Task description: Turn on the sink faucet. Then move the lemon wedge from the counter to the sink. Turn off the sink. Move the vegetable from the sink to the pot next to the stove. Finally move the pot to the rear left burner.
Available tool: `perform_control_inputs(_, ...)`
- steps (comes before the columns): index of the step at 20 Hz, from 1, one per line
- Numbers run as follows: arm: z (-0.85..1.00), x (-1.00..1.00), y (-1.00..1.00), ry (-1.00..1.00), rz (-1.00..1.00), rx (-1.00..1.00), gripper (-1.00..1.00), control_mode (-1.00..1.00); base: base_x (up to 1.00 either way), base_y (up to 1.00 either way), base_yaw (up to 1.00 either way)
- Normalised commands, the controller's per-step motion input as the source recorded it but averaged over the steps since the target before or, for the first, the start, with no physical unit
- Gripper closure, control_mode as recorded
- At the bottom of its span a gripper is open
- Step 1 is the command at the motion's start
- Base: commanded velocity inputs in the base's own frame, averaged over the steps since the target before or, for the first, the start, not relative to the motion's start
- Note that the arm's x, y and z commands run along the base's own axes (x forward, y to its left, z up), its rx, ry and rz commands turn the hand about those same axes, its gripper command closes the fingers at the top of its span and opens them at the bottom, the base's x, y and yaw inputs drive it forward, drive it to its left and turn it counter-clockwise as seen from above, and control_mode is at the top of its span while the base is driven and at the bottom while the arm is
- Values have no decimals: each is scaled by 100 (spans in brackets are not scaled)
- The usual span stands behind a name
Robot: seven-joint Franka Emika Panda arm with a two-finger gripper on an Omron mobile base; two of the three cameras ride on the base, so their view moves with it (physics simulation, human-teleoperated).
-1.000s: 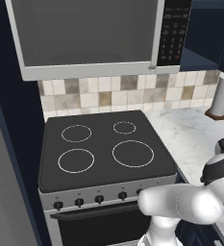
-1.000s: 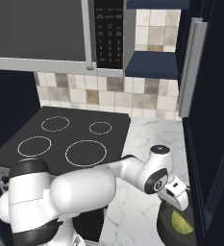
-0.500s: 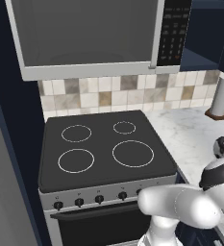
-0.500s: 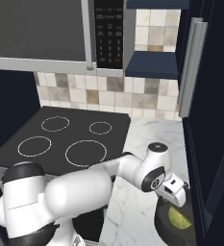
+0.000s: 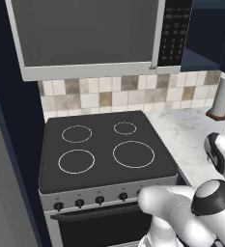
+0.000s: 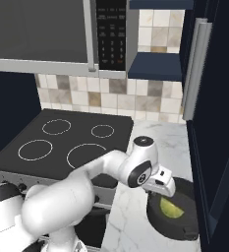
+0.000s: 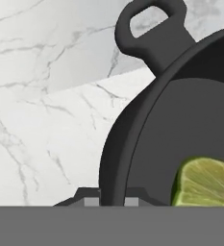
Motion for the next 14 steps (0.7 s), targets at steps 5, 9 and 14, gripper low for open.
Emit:
perform_control_inputs(5, 36, 15, 64, 0, 29, -9, 100, -100, 0, 0, 0)
perform_control_inputs(9, 37, 26, 62, 1, 30, -5, 100, -100, 0, 0, 0)
perform_control_inputs(14, 28, 37, 66, 4, 32, -2, 100, -100, 0, 0, 0)
